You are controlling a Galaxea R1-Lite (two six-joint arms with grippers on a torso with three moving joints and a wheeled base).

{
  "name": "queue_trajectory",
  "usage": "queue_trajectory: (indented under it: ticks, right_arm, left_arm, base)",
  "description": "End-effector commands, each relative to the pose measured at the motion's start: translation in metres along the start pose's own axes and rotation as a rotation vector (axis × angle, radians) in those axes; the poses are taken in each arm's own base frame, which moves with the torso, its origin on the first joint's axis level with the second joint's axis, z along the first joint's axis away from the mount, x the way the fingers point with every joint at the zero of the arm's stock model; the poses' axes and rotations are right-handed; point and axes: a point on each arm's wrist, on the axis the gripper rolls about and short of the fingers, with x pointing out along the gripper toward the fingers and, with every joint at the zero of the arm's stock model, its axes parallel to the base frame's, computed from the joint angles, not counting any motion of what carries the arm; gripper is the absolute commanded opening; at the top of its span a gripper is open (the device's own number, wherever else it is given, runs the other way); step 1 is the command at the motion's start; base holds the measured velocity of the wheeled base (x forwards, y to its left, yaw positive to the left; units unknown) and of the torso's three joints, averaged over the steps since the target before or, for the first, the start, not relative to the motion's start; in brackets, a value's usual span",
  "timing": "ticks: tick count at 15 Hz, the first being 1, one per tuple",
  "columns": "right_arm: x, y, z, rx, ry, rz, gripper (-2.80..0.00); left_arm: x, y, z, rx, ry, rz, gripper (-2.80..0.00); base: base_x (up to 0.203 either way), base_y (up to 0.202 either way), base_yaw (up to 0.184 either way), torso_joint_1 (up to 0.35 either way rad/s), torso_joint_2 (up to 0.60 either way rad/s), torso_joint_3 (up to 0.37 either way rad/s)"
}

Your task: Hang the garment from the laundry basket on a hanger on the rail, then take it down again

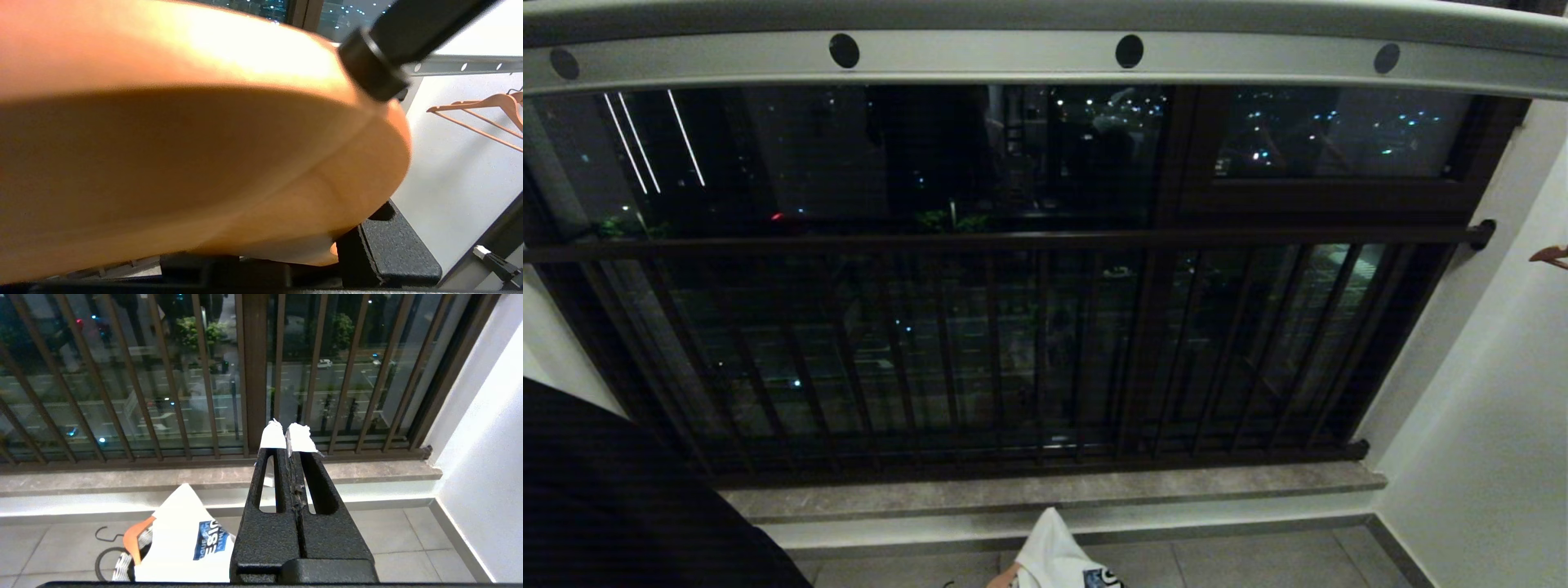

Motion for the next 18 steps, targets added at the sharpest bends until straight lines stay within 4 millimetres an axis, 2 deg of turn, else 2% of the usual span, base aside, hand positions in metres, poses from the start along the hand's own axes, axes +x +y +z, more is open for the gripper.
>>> queue_trajectory:
  ticks: [1, 9, 18]
  right_arm:
    - [0.0, 0.0, 0.0, 0.0, 0.0, 0.001, -2.8]
    - [0.0, 0.0, 0.0, 0.003, 0.0, -0.001, -2.8]
    - [0.0, 0.0, 0.0, 0.003, 0.0, -0.001, -2.8]
  left_arm:
    - [0.0, 0.0, 0.0, -0.001, 0.004, 0.0, -2.8]
    - [0.008, 0.001, -0.002, -0.009, 0.026, 0.0, -2.8]
    - [0.056, 0.005, -0.014, -0.028, 0.146, 0.023, -2.8]
  base:
    - [0.0, 0.0, 0.0, 0.086, -0.17, -0.085]
    - [0.0, 0.0, 0.0, 0.051, -0.1, -0.056]
    - [0.0, 0.0, 0.0, 0.0, 0.0, 0.0]
